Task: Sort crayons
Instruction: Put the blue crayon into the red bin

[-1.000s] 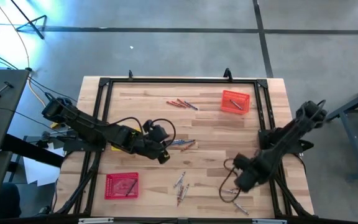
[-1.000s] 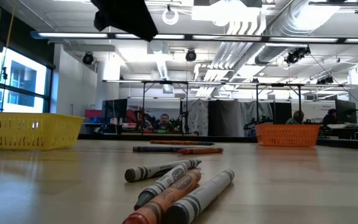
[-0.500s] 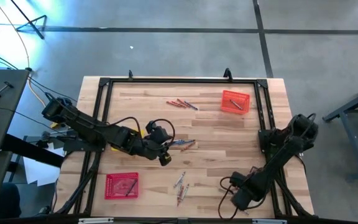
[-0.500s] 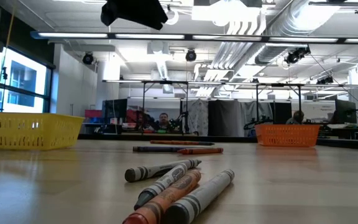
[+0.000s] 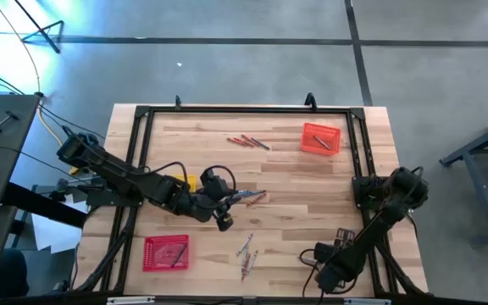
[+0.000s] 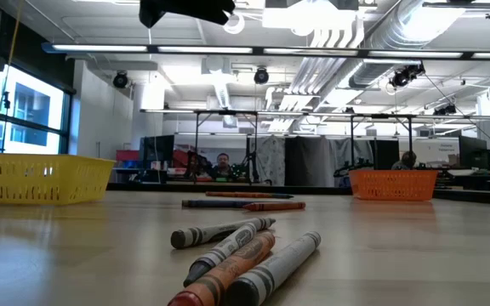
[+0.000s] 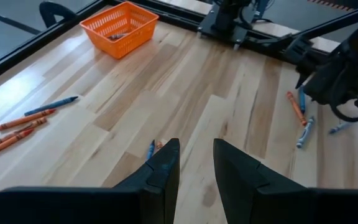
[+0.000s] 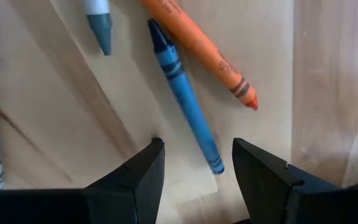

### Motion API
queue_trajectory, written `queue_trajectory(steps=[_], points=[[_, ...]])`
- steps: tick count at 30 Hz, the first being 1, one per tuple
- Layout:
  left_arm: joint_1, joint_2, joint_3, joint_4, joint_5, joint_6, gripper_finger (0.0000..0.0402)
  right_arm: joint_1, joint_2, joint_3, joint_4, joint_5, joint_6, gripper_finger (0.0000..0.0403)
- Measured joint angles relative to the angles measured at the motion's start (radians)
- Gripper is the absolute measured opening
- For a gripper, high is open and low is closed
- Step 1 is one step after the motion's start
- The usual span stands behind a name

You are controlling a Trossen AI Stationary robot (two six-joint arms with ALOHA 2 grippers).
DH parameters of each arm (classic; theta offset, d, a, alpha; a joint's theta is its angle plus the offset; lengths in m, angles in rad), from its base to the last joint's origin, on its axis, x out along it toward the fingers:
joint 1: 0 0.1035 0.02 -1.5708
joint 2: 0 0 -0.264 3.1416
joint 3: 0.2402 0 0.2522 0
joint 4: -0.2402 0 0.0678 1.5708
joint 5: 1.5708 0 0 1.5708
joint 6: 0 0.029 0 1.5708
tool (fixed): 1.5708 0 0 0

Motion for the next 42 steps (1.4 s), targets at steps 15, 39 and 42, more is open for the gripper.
queue_trajectory(steps=[15, 39, 42], points=[[-0.003, 0.0, 0.0, -0.001, 0.0, 0.017, 0.0085, -0.03, 0.01, 0.001, 0.068, -0.012, -0.054, 0.0068], [-0.048, 0.002, -0.012, 0.036, 0.0, 0.019, 0.0085, 0.003, -0.255, 0.068, -0.038, 0.33, 0.17, 0.0001], [-0.064, 0.035, -0.045, 0.149, 0.0, 0.086, 0.0085, 0.002, -0.312, 0.069, -0.01, 0.606, 0.154, 0.0001]])
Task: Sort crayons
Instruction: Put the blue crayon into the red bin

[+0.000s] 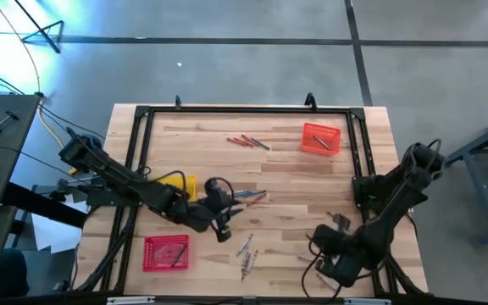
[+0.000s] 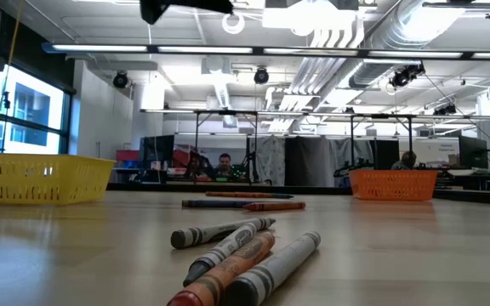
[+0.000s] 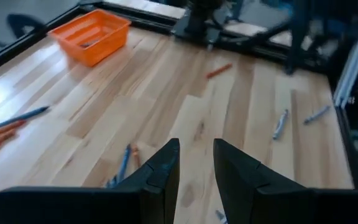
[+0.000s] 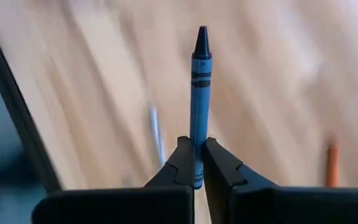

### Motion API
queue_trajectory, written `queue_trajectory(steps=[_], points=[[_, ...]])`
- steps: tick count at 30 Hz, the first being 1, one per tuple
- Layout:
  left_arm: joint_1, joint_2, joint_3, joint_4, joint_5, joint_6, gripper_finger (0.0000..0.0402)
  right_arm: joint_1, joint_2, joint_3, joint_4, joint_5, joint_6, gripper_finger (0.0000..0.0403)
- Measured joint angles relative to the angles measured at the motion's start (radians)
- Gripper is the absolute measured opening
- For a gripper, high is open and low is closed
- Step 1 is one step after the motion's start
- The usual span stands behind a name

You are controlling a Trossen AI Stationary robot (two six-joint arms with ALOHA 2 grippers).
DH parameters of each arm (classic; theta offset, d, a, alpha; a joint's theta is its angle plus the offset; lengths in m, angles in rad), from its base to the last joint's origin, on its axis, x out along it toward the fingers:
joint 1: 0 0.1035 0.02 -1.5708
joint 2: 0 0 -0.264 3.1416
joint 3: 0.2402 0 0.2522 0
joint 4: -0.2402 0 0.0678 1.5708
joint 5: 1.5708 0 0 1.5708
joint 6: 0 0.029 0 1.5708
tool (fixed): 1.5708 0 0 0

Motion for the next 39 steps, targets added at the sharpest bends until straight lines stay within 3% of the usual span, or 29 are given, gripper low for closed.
queue_trajectory(steps=[7, 13, 17, 31, 39], points=[[-0.031, 0.163, -0.036, 0.484, -0.011, 0.381, 0.0085, 0.0, -0.034, 0.0, 0.073, 0.508, -0.18, 0.0001], [-0.015, 0.298, -0.036, 0.994, -0.003, 0.609, 0.0085, -0.001, 0.003, -0.002, 0.095, 0.729, -0.21, 0.0], [0.002, 0.361, -0.036, 1.145, 0.031, 0.661, 0.0085, -0.015, 0.049, -0.003, 0.116, 0.782, -0.204, 0.0], [0.021, 0.411, -0.035, 1.161, 0.028, 0.584, 0.0085, -0.079, 0.145, -0.003, 0.211, 0.805, -0.19, 0.0], [0.033, 0.411, -0.035, 1.137, 0.059, 0.519, 0.0088, -0.106, 0.152, -0.003, 0.386, 0.801, -0.347, 0.0]])
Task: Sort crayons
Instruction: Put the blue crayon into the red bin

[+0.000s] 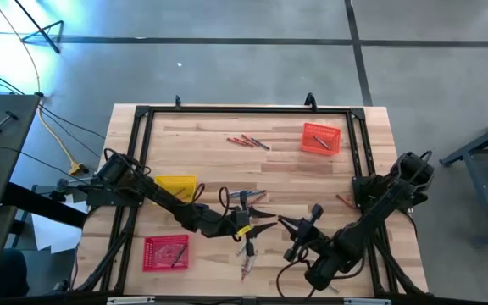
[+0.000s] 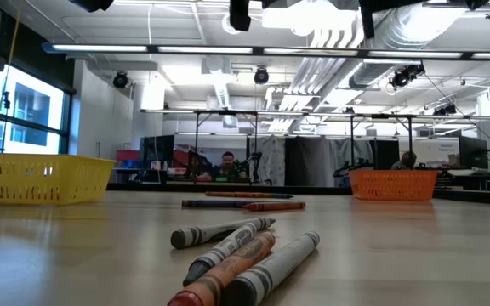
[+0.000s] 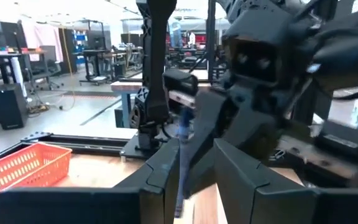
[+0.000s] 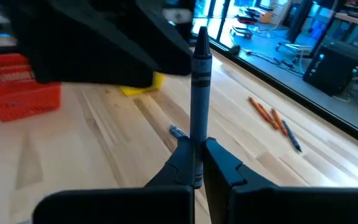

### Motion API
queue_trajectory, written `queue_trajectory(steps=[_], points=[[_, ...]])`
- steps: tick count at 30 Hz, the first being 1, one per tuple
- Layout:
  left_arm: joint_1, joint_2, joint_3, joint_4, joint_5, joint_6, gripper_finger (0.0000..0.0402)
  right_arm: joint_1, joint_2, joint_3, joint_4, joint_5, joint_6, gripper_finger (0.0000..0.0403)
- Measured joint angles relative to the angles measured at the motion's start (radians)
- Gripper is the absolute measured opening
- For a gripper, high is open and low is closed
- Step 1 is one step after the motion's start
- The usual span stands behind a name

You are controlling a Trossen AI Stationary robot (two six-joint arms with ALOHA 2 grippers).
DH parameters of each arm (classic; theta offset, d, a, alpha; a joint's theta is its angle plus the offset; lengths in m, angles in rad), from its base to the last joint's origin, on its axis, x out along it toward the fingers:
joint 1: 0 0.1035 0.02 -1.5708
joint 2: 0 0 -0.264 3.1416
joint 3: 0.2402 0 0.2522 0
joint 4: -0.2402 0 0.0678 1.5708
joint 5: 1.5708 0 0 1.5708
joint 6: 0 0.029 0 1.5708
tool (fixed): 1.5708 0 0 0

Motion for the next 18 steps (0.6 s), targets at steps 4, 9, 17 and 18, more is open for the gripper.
queue_trajectory(steps=[4, 9, 17, 18], points=[[0.0, 0.0, 0.0, -0.037, 0.038, -0.017, 0.0101, -0.001, 0.0, 0.0, 0.083, 0.0, -0.092, 0.0], [0.0, 0.0, 0.0, -0.043, 0.053, -0.022, 0.0123, -0.006, 0.0, 0.0, 0.139, -0.006, -0.156, 0.0], [0.0, 0.0, 0.0, -0.043, 0.052, -0.021, 0.0155, -0.033, 0.0, 0.0, 0.156, -0.051, -0.18, 0.0], [0.0, 0.0, 0.0, -0.043, 0.052, -0.021, 0.0158, -0.034, 0.0, 0.0, 0.156, -0.051, -0.181, 0.0]])
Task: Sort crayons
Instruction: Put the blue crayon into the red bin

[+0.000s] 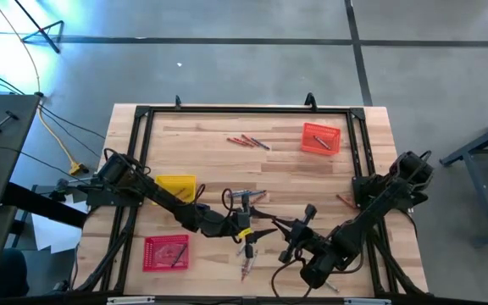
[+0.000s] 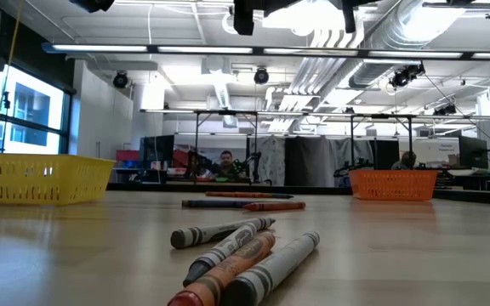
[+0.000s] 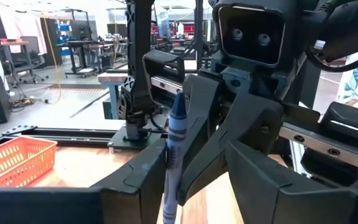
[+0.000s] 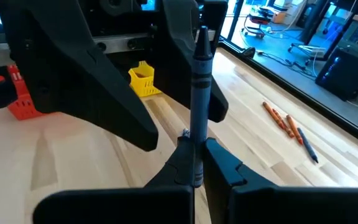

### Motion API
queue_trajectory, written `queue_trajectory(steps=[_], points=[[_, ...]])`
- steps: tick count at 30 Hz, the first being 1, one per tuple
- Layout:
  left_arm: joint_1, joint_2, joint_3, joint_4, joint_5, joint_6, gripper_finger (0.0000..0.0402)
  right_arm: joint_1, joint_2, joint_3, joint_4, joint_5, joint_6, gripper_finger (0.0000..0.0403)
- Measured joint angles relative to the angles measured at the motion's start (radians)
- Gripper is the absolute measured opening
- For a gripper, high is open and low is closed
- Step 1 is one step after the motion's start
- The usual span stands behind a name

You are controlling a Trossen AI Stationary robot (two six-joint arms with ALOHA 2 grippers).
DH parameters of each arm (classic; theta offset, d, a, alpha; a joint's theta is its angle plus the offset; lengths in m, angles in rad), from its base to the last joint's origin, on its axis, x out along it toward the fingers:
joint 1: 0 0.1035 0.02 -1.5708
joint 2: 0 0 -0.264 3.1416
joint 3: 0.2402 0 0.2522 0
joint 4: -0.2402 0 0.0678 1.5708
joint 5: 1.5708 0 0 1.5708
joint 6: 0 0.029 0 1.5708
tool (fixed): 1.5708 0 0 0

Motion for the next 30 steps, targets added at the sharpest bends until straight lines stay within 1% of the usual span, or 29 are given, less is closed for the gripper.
queue_trajectory(steps=[5, 8, 11, 15, 16, 17, 21, 24, 27, 30], points=[[0.002, 0.0, 0.0, 0.0, 0.0, -0.007, 0.0158, -0.004, 0.0, 0.0, 0.005, -0.002, -0.003, 0.0], [0.007, 0.0, 0.0, 0.0, 0.0, -0.034, 0.0138, -0.003, 0.0, 0.0, 0.011, -0.003, -0.011, 0.0], [0.014, 0.0, 0.0, -0.001, 0.001, -0.046, 0.01, -0.003, 0.0, 0.0, 0.037, -0.003, -0.039, 0.0], [0.027, 0.0, 0.0, -0.028, 0.019, -0.073, 0.0026, -0.003, 0.0, 0.0, 0.047, -0.02, -0.051, 0.0], [0.031, 0.0, 0.0, -0.03, 0.03, -0.082, 0.0015, -0.003, 0.0, 0.0, 0.046, -0.022, -0.049, 0.0], [0.033, -0.001, 0.0, -0.033, 0.038, -0.093, 0.0011, -0.002, 0.0, 0.0, 0.046, -0.025, -0.048, 0.0], [0.038, -0.001, 0.0, -0.043, 0.047, -0.117, 0.0015, -0.003, 0.0, 0.0, 0.044, -0.033, -0.042, 0.0], [0.037, -0.001, 0.0, -0.044, 0.049, -0.114, 0.0007, -0.002, 0.0, 0.0, 0.045, -0.04, -0.036, 0.0008], [0.038, -0.001, 0.0, -0.044, 0.048, -0.116, 0.0005, -0.003, 0.0, 0.0, 0.039, -0.048, -0.036, 0.0032], [0.038, -0.001, 0.0, -0.046, 0.038, -0.116, 0.0006, -0.001, -0.002, 0.0, 0.032, -0.076, -0.04, 0.0066]])
